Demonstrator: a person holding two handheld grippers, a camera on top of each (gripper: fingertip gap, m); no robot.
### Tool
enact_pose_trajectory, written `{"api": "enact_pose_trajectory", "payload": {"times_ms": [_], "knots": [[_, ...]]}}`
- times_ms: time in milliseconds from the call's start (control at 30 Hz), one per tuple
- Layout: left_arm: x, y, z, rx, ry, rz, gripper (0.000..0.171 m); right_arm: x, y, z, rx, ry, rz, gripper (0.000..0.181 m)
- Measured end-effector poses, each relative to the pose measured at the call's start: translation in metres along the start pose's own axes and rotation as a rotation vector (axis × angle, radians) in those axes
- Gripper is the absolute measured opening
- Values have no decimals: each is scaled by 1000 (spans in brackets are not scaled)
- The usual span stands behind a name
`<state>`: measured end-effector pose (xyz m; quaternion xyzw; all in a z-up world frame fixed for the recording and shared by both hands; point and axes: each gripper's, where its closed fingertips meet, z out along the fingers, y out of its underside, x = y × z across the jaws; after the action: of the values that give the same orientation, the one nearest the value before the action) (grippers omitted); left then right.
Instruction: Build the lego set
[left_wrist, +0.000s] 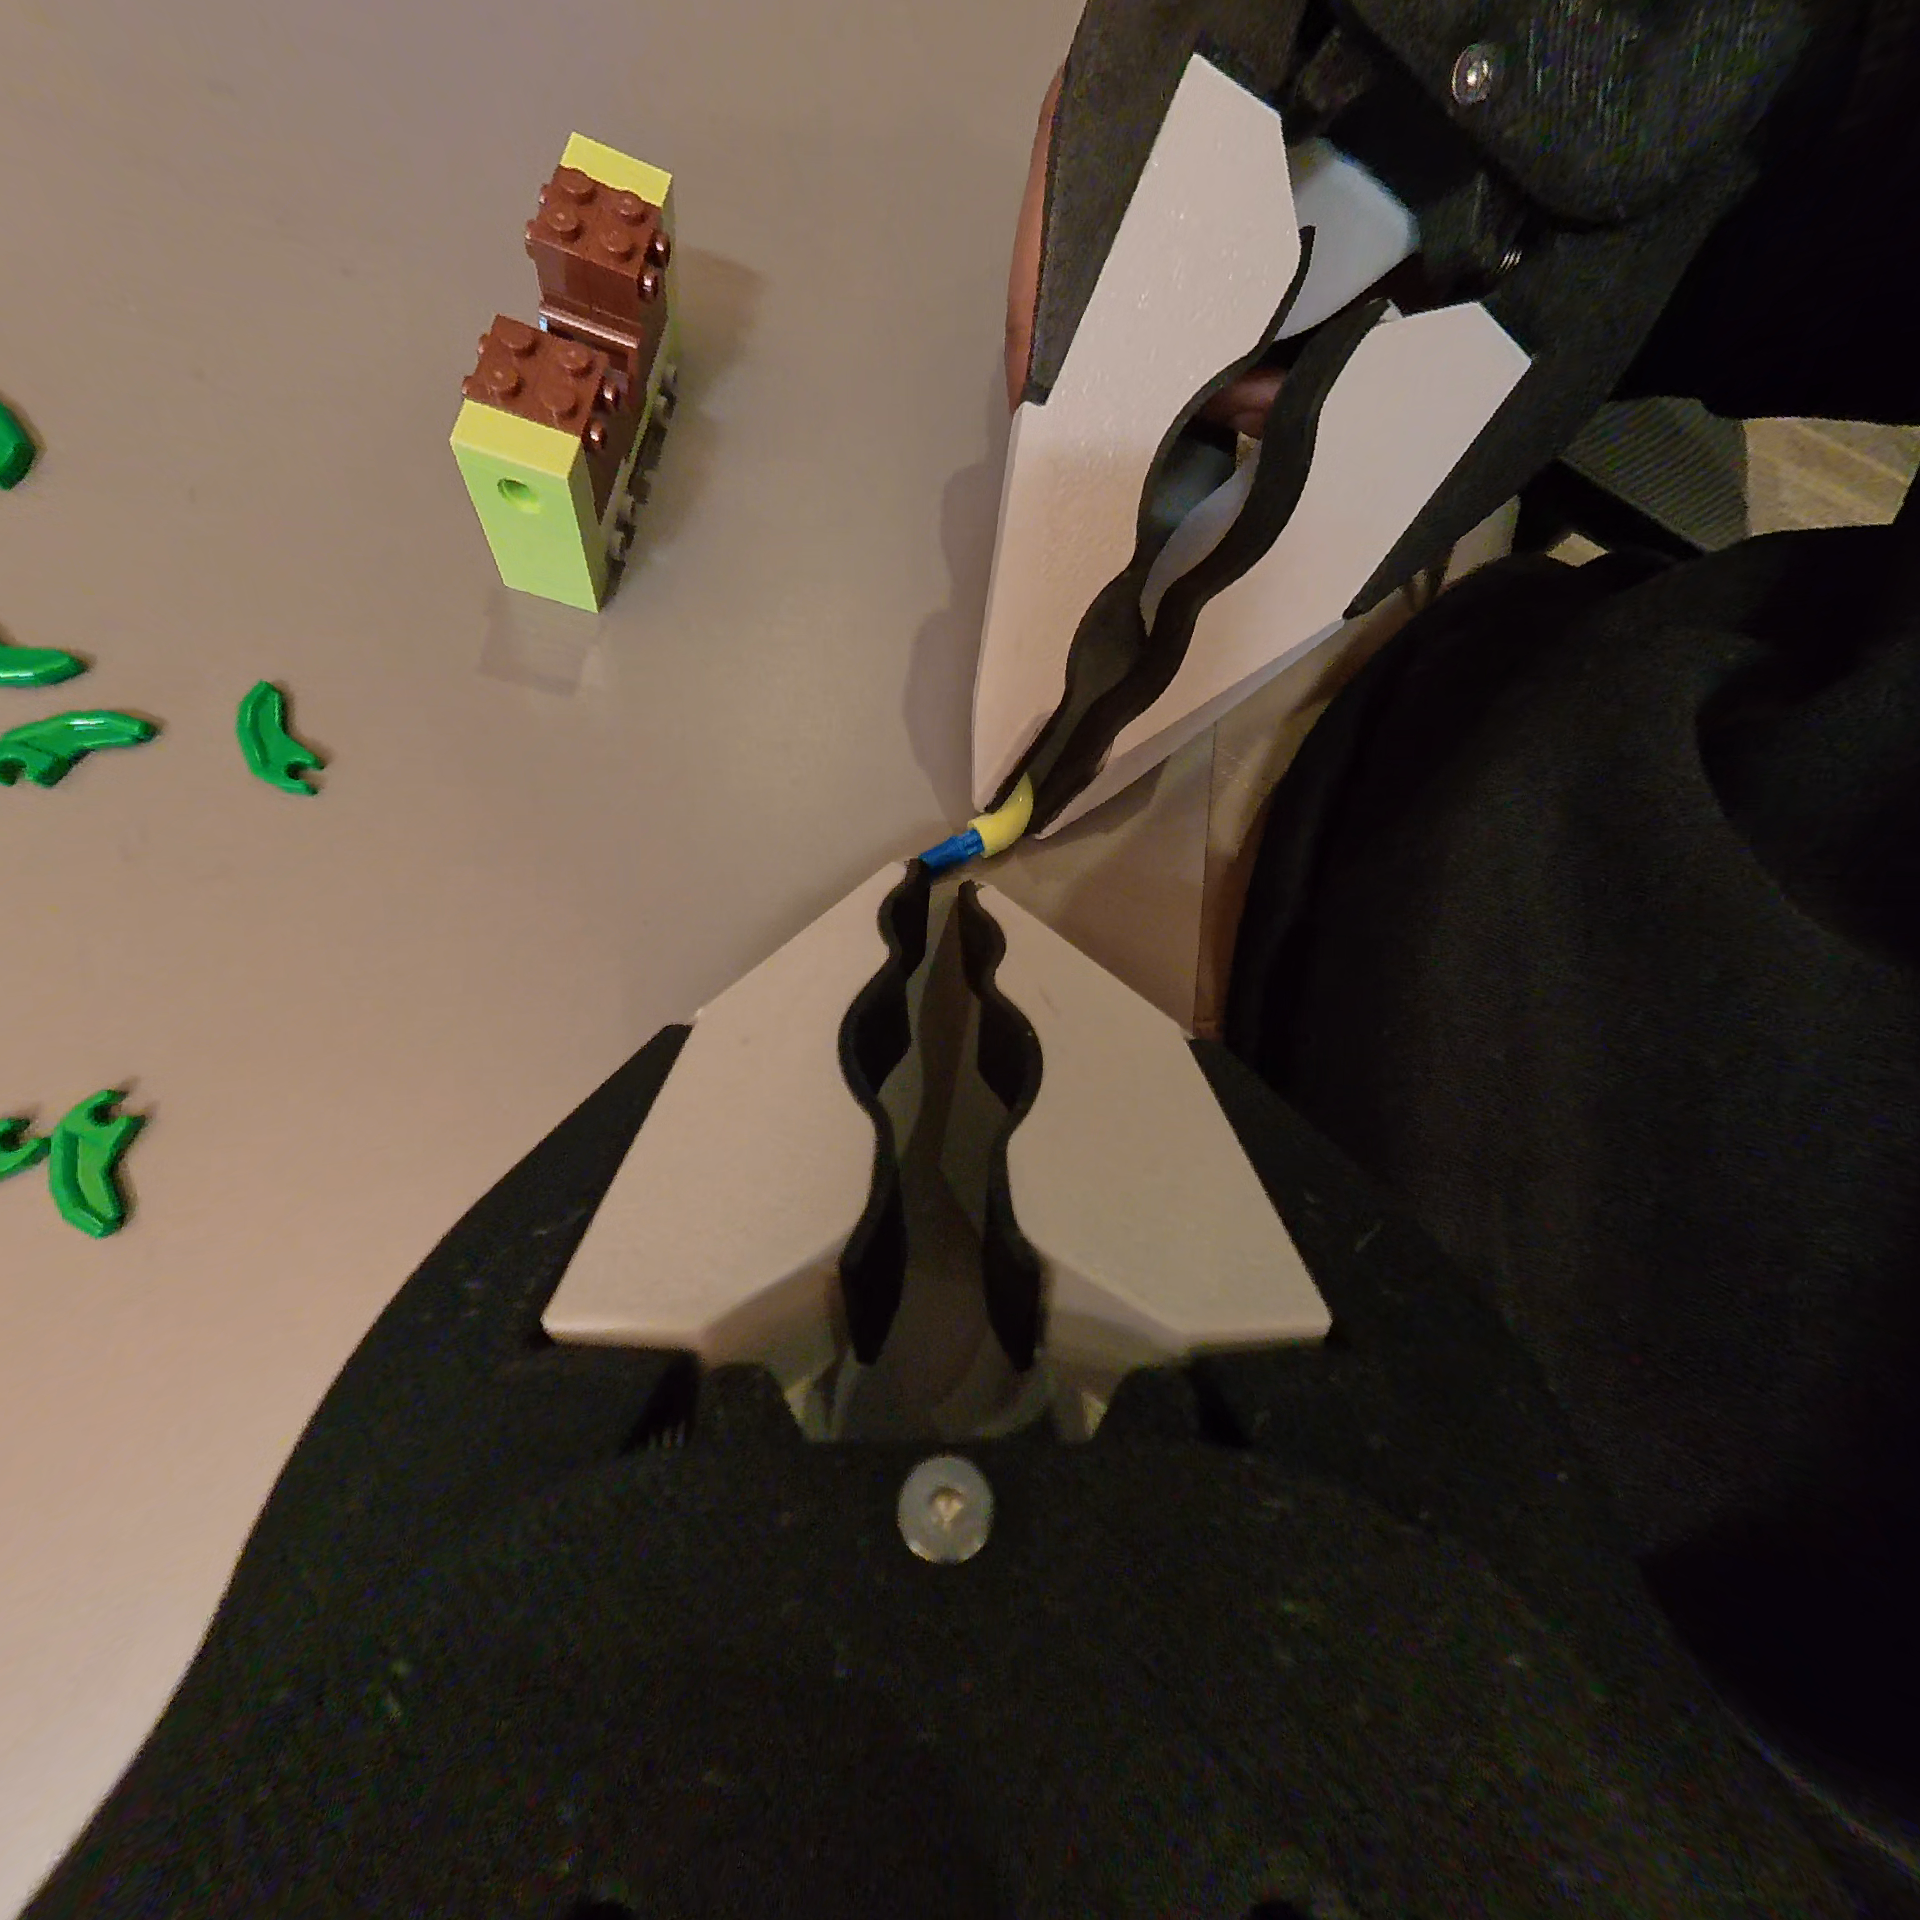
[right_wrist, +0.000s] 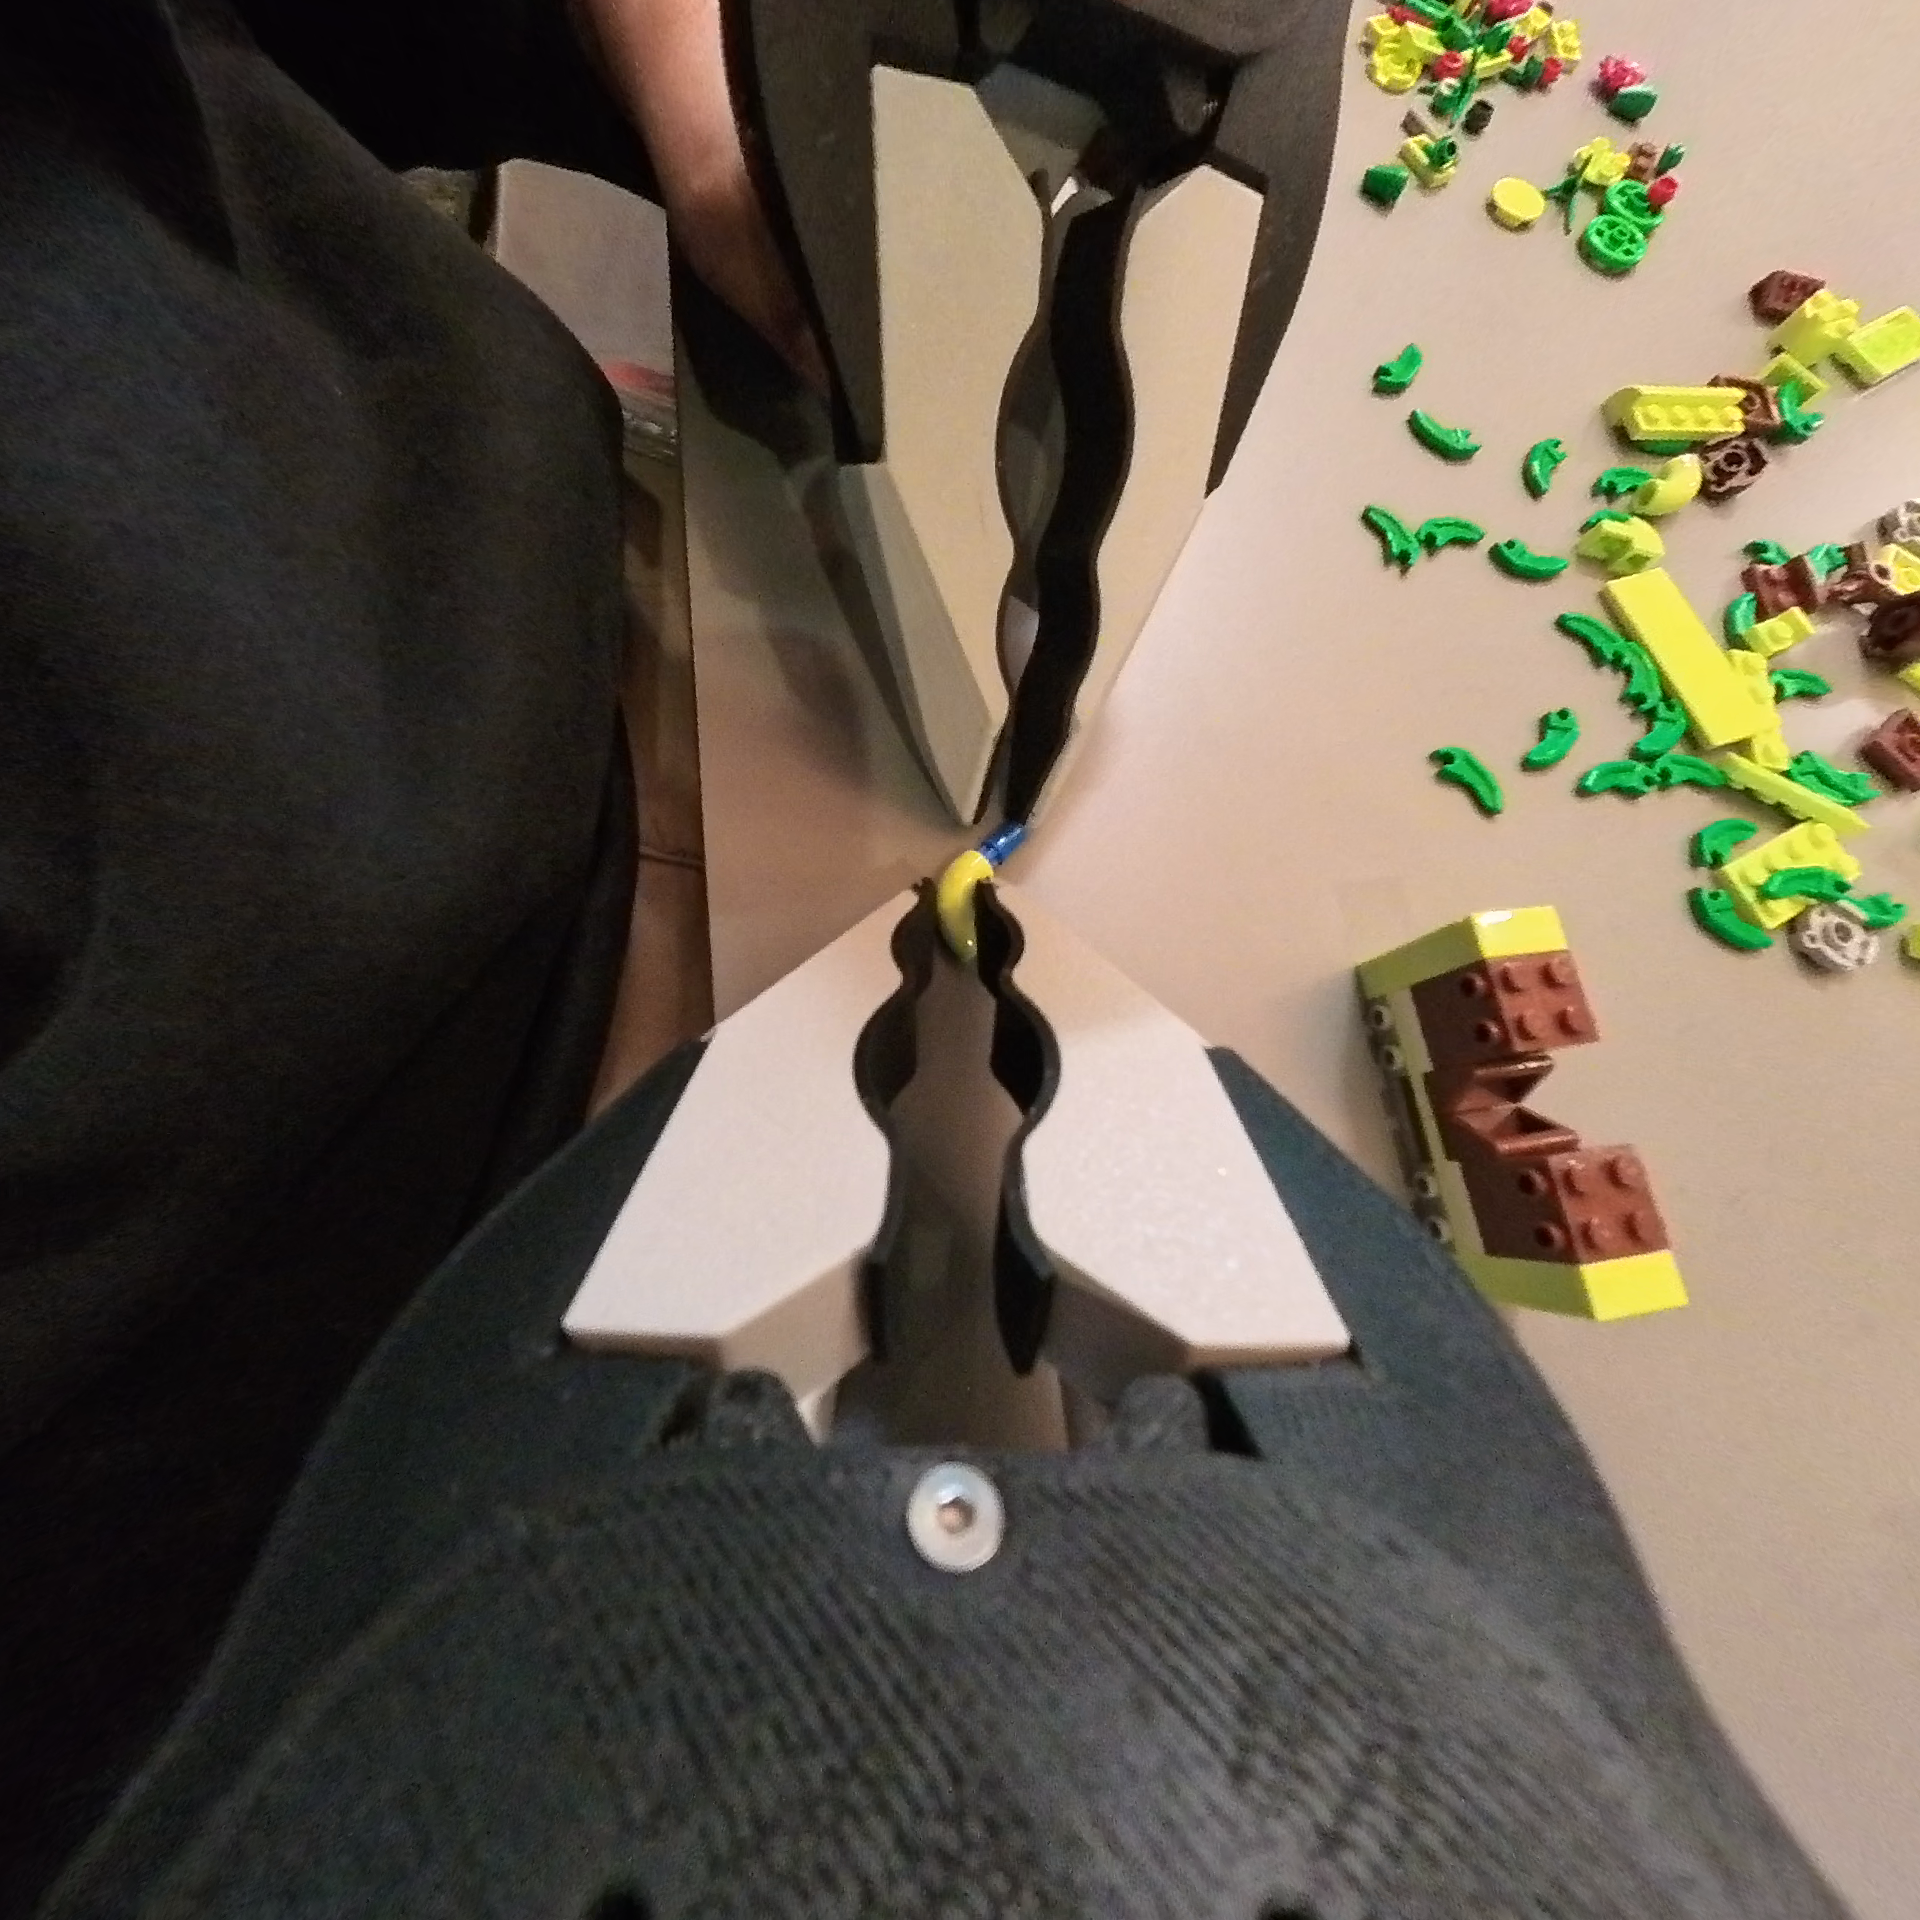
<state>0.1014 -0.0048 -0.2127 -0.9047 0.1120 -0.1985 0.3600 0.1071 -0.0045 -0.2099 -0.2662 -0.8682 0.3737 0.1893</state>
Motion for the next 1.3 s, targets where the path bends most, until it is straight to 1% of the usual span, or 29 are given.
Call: {"api": "enact_pose_trajectory", "payload": {"times_ms": [367,600,967,1067,1167,1300], "knots": [[0,0,0,-1,-24,21,3,1,0,1,-7,-12,57,5],[-1,-1,0,2,-53,48,0,1,0,1,-16,-22,101,5],[-1,-2,1,1,-71,81,0,1,0,2,-64,-33,111,5],[0,-2,1,1,-69,90,3,1,0,2,-71,-33,132,5],[3,-2,1,3,-53,104,12,1,1,2,-73,-42,162,5],[5,-1,1,4,-45,111,15,1,1,2,-80,-48,186,5]]}}
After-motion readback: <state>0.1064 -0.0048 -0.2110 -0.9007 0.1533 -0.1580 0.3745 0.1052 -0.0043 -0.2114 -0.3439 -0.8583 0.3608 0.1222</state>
